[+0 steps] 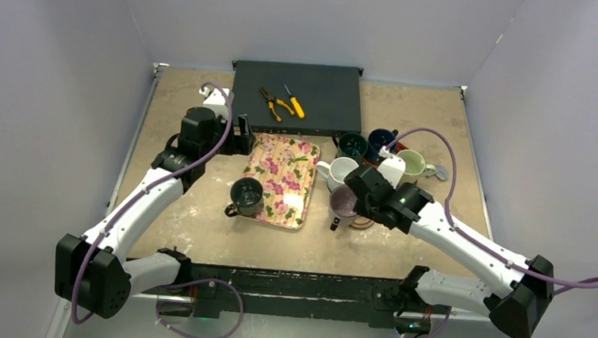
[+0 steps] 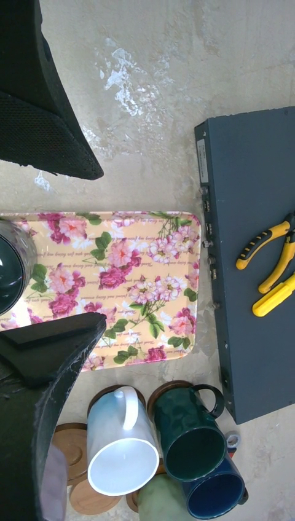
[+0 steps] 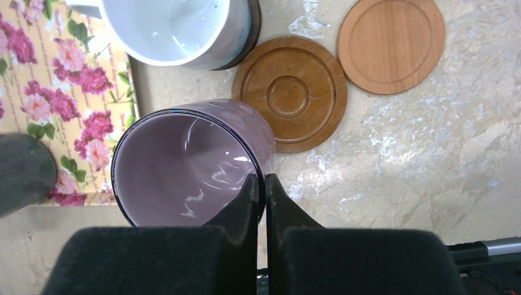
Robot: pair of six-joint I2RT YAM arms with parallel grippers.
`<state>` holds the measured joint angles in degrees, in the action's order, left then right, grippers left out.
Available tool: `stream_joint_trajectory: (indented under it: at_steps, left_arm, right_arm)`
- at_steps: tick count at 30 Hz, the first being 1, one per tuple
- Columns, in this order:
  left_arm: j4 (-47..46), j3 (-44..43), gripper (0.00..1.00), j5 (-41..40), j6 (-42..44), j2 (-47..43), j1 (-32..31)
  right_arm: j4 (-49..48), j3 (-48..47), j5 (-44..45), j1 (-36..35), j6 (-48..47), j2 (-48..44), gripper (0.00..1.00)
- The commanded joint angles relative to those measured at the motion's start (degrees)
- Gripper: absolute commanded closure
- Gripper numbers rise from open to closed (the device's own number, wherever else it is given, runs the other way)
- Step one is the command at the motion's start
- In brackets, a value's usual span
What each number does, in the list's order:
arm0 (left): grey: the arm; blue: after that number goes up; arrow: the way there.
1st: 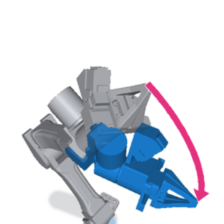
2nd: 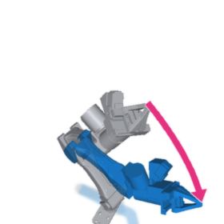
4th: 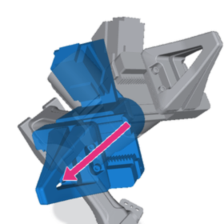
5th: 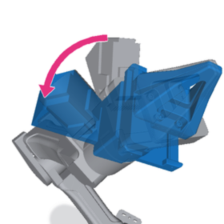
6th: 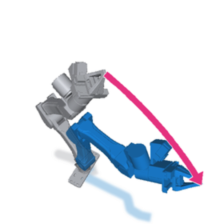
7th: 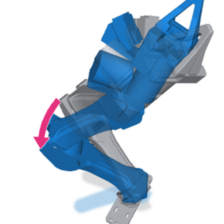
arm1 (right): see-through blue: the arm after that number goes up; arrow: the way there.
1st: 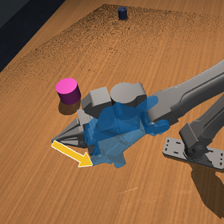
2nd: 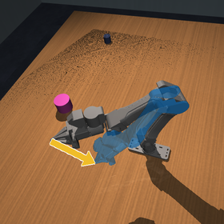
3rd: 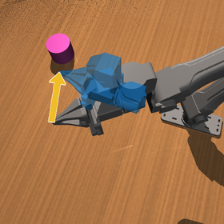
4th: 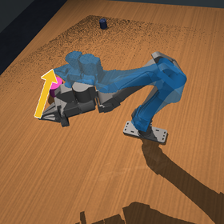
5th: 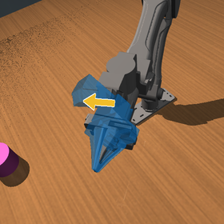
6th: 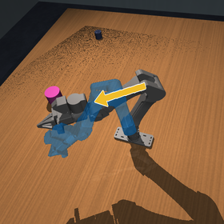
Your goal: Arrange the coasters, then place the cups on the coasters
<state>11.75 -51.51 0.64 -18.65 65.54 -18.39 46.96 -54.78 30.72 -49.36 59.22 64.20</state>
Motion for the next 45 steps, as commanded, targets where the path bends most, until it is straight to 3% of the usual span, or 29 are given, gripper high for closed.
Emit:
stream_joint_trajectory:
  at_steps: [1,16,28,45]
  left_arm:
    - [-0.9,-0.3,0.21,-0.5,0.2,-1.4,0.3]
    - [-0.9,-0.3,0.21,-0.5,0.2,-1.2,0.3]
    - [-0.9,-0.3,0.21,0.1,0.1,-0.5,0.2]
    - [-1.1,-0.4,0.21,1.0,-0.1,0.4,0.3]
  right_arm:
    - [-0.2,1.1,3.4,2.5,2.5,-3.2,1.0]
    - [-5.1,5.0,3.9,13.3,0.2,-4.0,1.0]
    - [-10.0,7.4,0.3,16.1,-1.7,-3.7,1.0]
    - [-8.7,8.3,-2.2,17.0,-2.4,-1.7,1.0]
